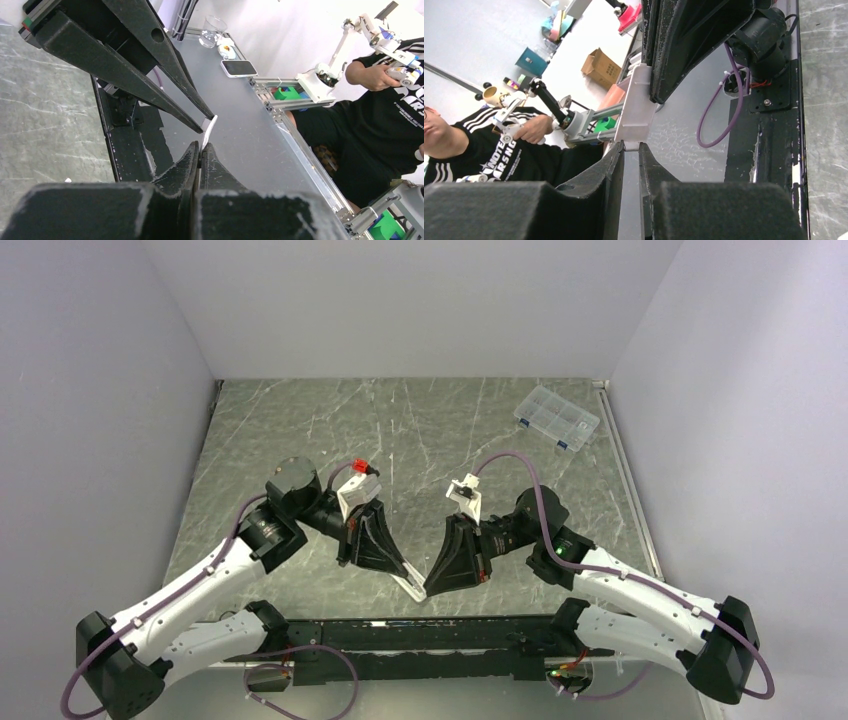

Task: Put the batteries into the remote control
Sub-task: Adjust the battery cover, then load the battery cover into the remote control.

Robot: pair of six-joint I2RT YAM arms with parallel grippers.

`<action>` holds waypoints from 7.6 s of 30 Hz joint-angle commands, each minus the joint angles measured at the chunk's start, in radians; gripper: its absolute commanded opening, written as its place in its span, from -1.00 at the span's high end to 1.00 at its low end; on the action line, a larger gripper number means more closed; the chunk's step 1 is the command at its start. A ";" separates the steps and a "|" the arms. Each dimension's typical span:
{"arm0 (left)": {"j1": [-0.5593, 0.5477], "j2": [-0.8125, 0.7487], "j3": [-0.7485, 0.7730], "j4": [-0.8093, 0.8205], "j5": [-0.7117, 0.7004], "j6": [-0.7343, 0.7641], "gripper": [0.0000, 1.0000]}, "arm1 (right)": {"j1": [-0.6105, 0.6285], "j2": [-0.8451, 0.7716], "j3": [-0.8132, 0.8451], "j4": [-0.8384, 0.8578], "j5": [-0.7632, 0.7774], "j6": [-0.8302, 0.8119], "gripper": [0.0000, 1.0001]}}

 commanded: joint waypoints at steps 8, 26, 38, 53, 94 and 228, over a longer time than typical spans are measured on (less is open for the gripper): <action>-0.004 0.010 0.034 -0.012 0.020 0.026 1.00 | 0.002 -0.020 0.051 -0.030 0.032 -0.068 0.19; -0.004 -0.017 -0.007 -0.083 -0.157 0.013 1.00 | 0.002 -0.174 0.213 -0.681 0.409 -0.440 -0.02; -0.004 -0.030 -0.125 -0.043 -0.436 -0.177 1.00 | 0.002 -0.280 0.231 -0.797 0.649 -0.517 -0.03; -0.005 -0.123 -0.260 -0.034 -0.740 -0.465 1.00 | 0.019 -0.192 0.160 -0.668 0.743 -0.532 -0.06; 0.000 -0.178 -0.342 0.037 -0.646 -0.824 1.00 | 0.465 -0.133 -0.028 -0.355 1.212 -1.022 -0.20; 0.000 -0.191 -0.158 -0.542 -0.945 -0.525 -0.99 | 0.534 -0.165 0.015 -0.622 1.386 -0.821 0.79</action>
